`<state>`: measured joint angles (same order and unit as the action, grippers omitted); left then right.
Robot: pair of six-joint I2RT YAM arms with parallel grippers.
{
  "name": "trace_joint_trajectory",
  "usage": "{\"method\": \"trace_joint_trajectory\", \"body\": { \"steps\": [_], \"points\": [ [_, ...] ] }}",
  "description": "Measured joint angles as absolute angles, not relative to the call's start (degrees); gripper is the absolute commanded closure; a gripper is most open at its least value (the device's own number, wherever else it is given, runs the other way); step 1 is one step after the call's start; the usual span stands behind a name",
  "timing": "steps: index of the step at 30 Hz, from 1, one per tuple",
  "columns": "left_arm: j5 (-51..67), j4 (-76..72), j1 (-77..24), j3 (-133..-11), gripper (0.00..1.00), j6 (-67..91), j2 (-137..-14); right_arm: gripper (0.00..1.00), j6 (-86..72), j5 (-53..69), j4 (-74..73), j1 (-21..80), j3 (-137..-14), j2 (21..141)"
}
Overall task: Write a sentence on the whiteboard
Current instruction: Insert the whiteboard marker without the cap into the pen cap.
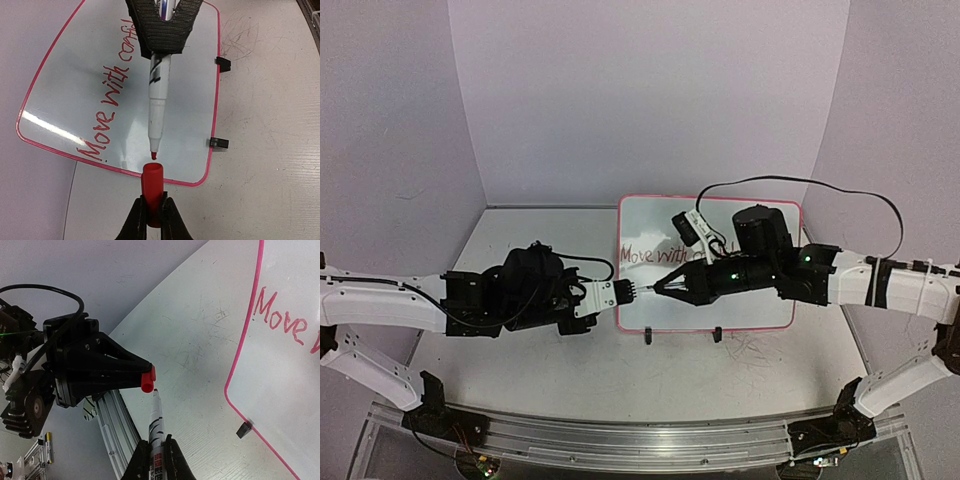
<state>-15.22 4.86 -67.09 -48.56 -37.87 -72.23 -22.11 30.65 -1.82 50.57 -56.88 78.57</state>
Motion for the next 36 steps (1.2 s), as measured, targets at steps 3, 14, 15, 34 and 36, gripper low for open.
{"method": "trace_joint_trajectory", "body": {
  "steps": [3, 14, 15, 34, 36],
  "points": [
    [-15.3, 4.8, -67.2, -48.5, 1.0, -38.0, -72.2, 1.0, -22.1, 29.4, -2.4, 50.6, -56.8, 77.2],
    [-15.3, 4.5, -67.2, -48.2, 1.0, -38.1, -72.2, 1.0, -22.1, 28.9, -2.3, 50.9, -56.6, 76.6],
    [-15.3, 4.4, -67.2, -48.2, 1.0, -38.1, -72.2, 1.0, -22.1, 28.9, -2.3, 51.0, -56.6, 77.0],
    [-15.2, 4.4, -67.2, -48.2, 1.0, -38.1, -72.2, 1.0, -22.2, 29.8, -0.8, 51.5, -56.6, 78.4],
    [-15.2, 4.4, -67.2, -48.2, 1.0, -38.1, -72.2, 1.0, -22.2, 29.9, -0.8, 51.6, -56.6, 78.6]
  ]
}}
